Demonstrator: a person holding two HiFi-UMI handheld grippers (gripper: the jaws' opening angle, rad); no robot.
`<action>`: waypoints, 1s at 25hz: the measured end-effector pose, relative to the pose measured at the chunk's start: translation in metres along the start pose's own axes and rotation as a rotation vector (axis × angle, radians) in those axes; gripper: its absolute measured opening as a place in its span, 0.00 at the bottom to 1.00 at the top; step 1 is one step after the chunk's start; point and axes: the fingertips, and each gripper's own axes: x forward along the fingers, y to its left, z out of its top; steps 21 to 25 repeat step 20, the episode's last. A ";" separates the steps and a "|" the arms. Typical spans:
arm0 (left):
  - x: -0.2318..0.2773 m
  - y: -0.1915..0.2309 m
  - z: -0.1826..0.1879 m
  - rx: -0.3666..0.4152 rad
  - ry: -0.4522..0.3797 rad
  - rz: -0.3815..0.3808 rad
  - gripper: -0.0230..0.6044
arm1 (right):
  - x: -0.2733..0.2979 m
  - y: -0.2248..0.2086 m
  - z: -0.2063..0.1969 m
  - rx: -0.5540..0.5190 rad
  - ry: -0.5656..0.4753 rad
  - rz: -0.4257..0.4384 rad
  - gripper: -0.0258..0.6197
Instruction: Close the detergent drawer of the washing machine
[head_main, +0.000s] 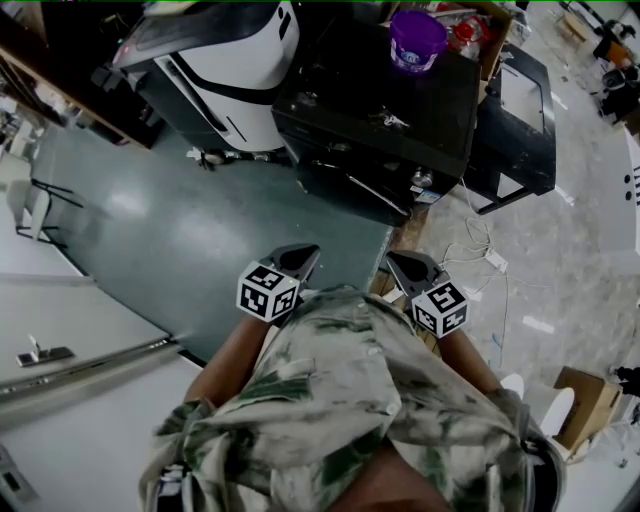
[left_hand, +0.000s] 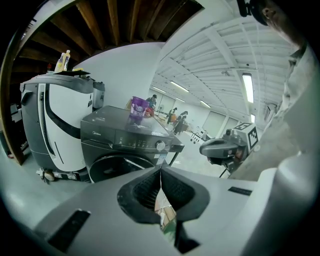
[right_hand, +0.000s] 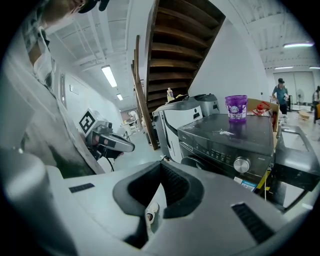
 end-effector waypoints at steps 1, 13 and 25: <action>0.001 0.000 0.000 -0.001 0.002 0.000 0.08 | 0.000 0.000 0.000 0.001 0.000 0.001 0.07; 0.007 0.001 -0.006 -0.024 0.028 0.001 0.08 | -0.002 -0.004 -0.008 0.019 0.012 0.001 0.07; 0.002 0.021 -0.008 -0.039 0.034 0.034 0.08 | 0.012 -0.003 -0.009 0.013 0.017 0.018 0.07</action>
